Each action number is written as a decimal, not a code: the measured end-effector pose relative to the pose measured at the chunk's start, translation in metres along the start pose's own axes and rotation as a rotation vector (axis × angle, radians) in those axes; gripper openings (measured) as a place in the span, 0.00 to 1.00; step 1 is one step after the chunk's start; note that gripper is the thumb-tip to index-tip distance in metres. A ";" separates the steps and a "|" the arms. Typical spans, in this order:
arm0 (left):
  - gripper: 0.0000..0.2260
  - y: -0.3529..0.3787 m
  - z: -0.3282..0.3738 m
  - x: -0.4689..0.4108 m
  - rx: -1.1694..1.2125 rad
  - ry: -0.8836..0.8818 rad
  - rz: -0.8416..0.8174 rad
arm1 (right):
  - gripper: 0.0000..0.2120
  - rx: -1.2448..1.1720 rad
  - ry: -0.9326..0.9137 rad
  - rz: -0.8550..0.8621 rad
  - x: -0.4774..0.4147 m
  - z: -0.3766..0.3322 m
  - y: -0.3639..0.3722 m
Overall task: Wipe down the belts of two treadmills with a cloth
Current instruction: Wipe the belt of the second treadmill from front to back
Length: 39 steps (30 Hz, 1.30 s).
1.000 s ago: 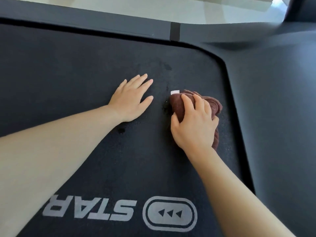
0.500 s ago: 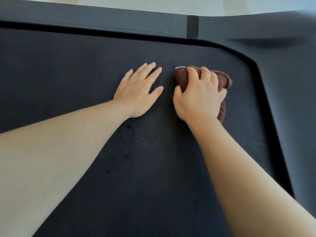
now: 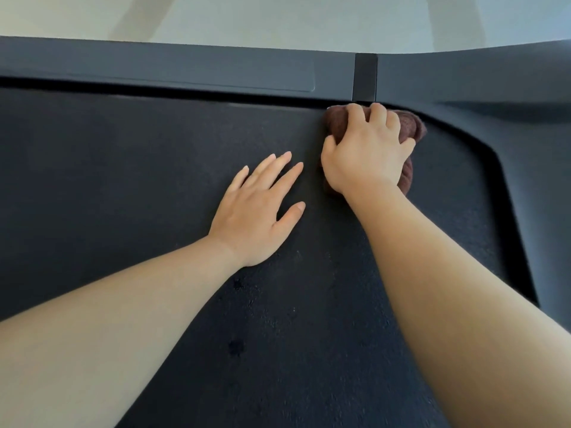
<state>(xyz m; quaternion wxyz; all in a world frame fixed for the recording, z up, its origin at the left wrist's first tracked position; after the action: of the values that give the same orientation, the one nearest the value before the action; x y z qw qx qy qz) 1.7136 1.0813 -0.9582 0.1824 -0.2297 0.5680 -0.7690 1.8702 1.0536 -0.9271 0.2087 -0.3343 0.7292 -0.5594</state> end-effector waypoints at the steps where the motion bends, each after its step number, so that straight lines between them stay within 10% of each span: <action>1: 0.25 0.000 0.000 0.000 -0.002 0.001 -0.002 | 0.25 -0.003 0.002 0.000 -0.002 0.000 0.000; 19: 0.23 -0.009 0.008 0.015 0.002 0.051 0.141 | 0.25 -0.008 0.080 0.060 0.207 0.014 0.007; 39: 0.29 0.053 0.054 0.229 -0.094 0.183 -0.131 | 0.25 0.020 0.038 0.079 0.386 0.008 0.017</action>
<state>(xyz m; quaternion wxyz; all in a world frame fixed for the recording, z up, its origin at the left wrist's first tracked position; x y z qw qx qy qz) 1.5551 0.8990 -0.9614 0.0681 -0.2036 0.6013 -0.7696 1.6048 0.7727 -0.9191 0.2200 -0.2926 0.7399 -0.5644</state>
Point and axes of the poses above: each hand's wrist, its own x-axis away from the middle knuckle, its own y-axis out of the palm, z = x × y, the point moved 10 cm from there along -x, towards the middle knuckle, and after that the axes turned 8 degrees about -z, right-handed, at the moved point
